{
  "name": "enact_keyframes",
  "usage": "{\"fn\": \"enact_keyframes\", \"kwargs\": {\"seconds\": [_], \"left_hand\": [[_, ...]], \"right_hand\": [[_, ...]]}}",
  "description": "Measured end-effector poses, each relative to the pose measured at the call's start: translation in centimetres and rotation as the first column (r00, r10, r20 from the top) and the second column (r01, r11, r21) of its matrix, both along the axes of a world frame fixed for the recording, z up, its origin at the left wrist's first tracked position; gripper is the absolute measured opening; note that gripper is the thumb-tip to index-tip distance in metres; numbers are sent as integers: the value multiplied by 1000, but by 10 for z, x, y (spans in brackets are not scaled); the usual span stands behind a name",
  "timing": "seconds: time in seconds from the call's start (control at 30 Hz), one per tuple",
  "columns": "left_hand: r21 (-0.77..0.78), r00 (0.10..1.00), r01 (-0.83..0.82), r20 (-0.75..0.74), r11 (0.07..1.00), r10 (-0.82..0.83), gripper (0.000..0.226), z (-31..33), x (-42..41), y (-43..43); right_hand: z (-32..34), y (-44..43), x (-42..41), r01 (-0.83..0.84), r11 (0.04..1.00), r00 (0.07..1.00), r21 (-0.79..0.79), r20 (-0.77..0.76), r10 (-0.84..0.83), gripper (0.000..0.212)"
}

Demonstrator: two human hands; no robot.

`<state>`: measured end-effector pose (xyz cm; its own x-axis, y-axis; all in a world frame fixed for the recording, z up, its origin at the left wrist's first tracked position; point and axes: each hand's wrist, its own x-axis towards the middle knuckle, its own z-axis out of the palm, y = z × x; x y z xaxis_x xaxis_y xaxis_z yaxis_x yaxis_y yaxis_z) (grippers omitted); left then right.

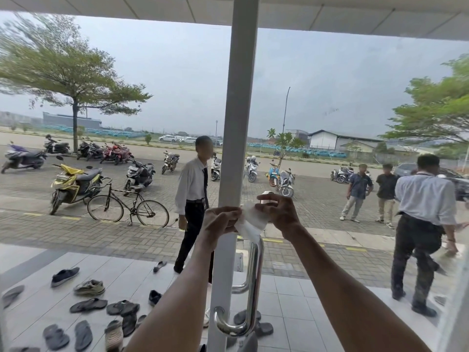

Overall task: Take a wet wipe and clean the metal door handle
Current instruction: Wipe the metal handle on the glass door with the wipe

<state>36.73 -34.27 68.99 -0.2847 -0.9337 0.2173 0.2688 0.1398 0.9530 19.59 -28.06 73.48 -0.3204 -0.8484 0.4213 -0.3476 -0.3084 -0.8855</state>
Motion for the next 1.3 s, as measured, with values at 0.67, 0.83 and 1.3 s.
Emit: {"fn": "enact_keyframes", "kwargs": {"seconds": [0.67, 0.83, 1.3], "left_hand": [[-341, 822, -408, 267, 847, 503, 11, -15, -2, -41], [-431, 761, -443, 282, 786, 584, 10, -17, -4, -47], [-375, 749, -437, 351, 817, 562, 22, -36, 25, -66]], "right_hand": [[-32, -53, 37, 336, 941, 816, -47, -484, -316, 9], [-41, -62, 40, 324, 944, 766, -62, -569, -300, 15], [-47, -67, 65, 266, 955, 631, -129, -726, -274, 29]]}}
